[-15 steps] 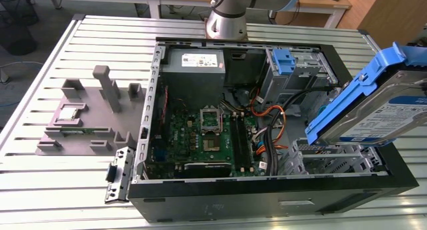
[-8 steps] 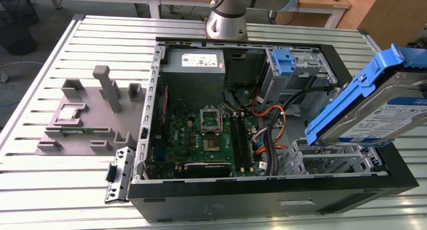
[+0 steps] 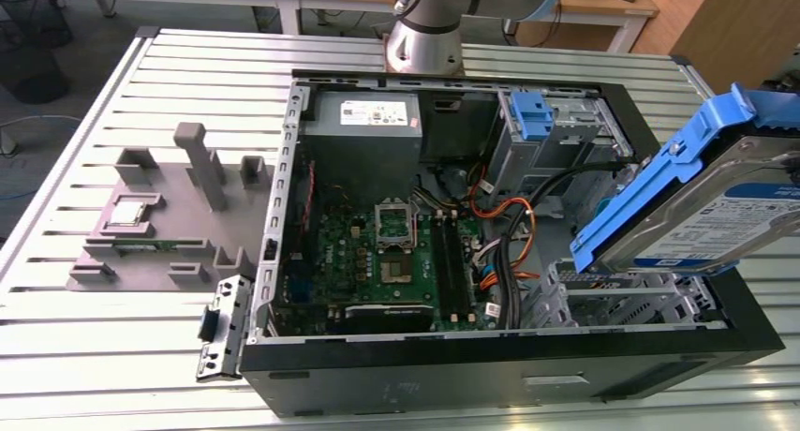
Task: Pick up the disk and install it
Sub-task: 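Pick up the disk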
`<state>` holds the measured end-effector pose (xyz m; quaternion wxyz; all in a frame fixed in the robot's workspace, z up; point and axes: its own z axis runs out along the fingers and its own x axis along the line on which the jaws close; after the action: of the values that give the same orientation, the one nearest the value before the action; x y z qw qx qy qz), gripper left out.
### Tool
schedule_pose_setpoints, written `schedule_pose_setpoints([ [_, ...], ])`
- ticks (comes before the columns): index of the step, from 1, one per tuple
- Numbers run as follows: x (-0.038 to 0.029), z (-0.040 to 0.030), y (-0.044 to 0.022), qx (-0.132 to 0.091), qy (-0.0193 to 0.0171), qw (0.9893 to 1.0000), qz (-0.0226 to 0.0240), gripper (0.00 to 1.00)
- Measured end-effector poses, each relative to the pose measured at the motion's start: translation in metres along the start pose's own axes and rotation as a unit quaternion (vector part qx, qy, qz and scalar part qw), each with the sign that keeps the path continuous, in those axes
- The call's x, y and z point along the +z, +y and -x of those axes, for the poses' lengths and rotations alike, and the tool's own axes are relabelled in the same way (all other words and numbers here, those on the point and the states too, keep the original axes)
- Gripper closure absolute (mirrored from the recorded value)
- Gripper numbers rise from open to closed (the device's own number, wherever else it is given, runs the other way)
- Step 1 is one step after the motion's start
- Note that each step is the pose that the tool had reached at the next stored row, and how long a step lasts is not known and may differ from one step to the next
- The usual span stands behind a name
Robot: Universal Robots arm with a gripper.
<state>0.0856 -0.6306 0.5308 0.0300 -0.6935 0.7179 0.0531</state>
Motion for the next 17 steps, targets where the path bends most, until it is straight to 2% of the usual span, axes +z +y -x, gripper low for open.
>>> schedule_pose_setpoints([
  [8, 0.0021, -0.0003, -0.0001, 0.000, -0.0001, 1.0000, 0.0002, 0.65],
  [10, 0.0026, -0.0003, -0.0002, 0.001, 0.0001, 1.0000, 0.0070, 0.65],
  [11, 0.0025, -0.0002, -0.0001, 0.001, 0.0003, 1.0000, 0.0084, 0.65],
  [17, 0.0036, 0.0005, -0.0002, 0.001, 0.0003, 1.0000, 0.0085, 0.65],
])
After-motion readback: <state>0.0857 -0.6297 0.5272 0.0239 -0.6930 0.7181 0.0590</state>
